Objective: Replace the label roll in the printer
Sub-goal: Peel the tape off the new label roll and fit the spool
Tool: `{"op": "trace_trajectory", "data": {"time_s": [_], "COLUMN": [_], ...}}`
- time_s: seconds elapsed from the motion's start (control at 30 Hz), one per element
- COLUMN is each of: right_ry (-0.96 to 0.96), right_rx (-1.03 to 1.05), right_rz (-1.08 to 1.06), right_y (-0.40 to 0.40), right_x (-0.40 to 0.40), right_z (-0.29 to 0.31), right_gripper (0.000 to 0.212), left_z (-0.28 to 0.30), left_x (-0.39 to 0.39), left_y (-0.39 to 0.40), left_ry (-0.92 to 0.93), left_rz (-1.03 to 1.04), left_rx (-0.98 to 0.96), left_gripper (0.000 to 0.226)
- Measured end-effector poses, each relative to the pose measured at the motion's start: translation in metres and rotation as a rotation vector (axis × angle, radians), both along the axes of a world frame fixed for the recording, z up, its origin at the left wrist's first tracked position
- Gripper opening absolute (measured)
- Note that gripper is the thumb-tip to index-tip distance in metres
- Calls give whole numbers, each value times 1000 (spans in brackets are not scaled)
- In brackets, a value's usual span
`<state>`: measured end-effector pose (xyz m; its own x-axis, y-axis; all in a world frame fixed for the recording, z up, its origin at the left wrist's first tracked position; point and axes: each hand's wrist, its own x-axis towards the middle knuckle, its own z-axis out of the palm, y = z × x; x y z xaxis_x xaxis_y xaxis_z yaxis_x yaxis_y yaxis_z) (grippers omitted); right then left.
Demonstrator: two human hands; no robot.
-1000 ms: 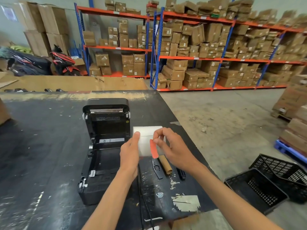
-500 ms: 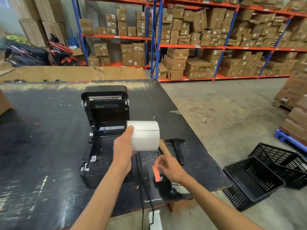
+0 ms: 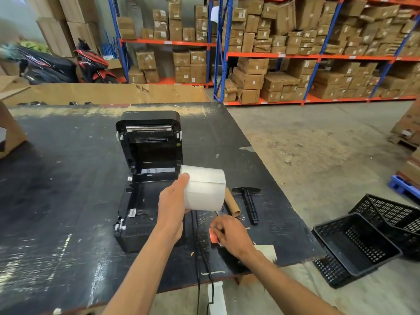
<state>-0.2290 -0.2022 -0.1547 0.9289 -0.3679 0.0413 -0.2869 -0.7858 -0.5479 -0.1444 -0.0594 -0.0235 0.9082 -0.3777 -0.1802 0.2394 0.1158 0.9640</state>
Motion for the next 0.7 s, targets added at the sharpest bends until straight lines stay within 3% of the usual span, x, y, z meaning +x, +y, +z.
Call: {"op": "trace_trajectory", "data": {"time_s": [0.13,0.2,0.33,0.4,0.47,0.57,0.7], "right_ry": [-6,-86,-304,-201,84,336,243], "right_rx": [89,158,77,-16,-133,-176,-79], "right_rz": [-6,-58,-253,-296,-264,-139,-176], "right_y": [-8,-19,-65,-95,-122,-144,-161], "right_x": [2,3,12,21,30,35,27], "right_z": [3,11,36,43,47,40,28], "right_gripper": [13,18,16,31,42,43,28], "left_z": [2,3,5,5,5,7,7], "left_x": [-1,-1,-1,0,1,3,9], "left_y": [-4,-5,-5,-5,-6,-9,-10], "left_ry": [0,12,83,112,138,173,196], "left_rz": [-16,-25,-58,-70,-68,-72,-67], "left_rx": [-7,-24,-71,-83,-96,-133,-178], "left_gripper": [30,24,21,20,19,17,16]}}
